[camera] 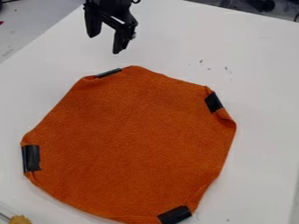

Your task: Fold the cloth from bottom left to the top right

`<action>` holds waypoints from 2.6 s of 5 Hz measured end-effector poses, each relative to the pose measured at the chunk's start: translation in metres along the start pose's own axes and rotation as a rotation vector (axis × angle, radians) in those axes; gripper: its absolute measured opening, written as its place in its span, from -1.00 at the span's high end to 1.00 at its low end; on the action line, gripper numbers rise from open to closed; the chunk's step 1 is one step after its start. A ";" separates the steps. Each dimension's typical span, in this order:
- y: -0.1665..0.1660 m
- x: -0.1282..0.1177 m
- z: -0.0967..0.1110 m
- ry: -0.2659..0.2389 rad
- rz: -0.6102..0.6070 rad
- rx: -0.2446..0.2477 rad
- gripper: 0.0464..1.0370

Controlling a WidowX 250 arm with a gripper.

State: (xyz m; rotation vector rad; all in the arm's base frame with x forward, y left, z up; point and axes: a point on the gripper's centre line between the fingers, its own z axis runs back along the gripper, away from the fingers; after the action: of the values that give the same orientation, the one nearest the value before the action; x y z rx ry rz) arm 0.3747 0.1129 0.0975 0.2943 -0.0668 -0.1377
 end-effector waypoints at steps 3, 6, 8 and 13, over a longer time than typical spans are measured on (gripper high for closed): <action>-0.002 -0.069 -0.017 -0.049 0.306 -0.074 -0.92; -0.032 -0.189 -0.020 0.054 0.609 -0.058 -0.92; -0.033 -0.217 -0.035 0.085 0.702 -0.052 -0.92; -0.009 -0.216 -0.081 0.083 0.666 -0.077 -0.26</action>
State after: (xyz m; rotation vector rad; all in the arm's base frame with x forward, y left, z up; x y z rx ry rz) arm 0.1673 0.1585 0.0074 0.1888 -0.0744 0.5315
